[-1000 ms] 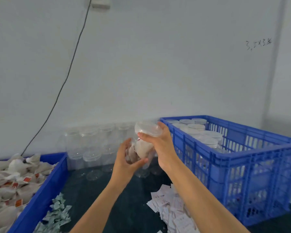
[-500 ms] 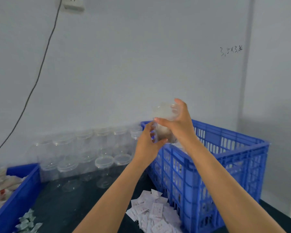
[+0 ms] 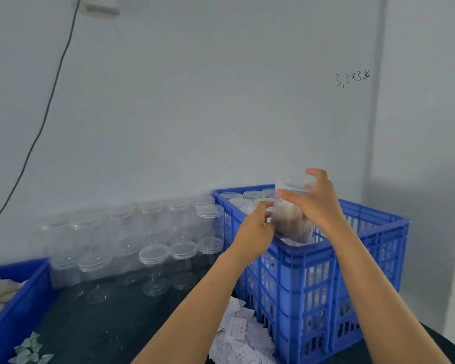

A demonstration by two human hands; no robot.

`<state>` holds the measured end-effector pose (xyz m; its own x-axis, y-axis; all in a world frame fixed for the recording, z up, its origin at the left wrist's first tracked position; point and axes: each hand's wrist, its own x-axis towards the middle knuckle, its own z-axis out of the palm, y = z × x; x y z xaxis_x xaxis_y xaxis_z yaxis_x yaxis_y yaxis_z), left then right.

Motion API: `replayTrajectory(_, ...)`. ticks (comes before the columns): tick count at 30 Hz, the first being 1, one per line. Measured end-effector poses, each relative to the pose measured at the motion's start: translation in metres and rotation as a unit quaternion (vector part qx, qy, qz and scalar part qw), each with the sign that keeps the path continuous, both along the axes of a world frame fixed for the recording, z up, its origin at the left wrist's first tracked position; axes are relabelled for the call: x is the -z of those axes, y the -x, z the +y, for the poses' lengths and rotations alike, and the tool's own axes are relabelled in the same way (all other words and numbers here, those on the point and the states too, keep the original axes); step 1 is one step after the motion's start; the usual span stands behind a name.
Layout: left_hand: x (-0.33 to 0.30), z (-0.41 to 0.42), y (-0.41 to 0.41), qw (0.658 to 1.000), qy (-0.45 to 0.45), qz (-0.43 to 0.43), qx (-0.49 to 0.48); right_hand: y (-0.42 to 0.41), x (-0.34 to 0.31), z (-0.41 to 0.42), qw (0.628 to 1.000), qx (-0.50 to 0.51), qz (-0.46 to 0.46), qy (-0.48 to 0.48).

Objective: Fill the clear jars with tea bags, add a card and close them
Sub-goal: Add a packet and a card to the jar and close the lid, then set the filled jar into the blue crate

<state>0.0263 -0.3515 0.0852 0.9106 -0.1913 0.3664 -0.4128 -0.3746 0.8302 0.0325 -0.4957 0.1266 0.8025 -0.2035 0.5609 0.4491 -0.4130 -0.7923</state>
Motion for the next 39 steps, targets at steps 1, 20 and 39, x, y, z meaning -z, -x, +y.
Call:
replayTrajectory(1,-0.002,-0.001,0.000,1.000,-0.007,0.005,0.003,0.000,-0.001,-0.001,1.000,0.010,0.002,0.010)
replayTrajectory(20,0.001,-0.008,0.005,0.995,-0.102,0.004,-0.024,-0.002,0.024,-0.001,0.980,0.059,0.164,0.092)
replayTrajectory(39,0.002,-0.009,0.006,0.906,-0.385,-0.146,-0.097,0.009,0.021,0.024,0.864,0.124,0.223,0.435)
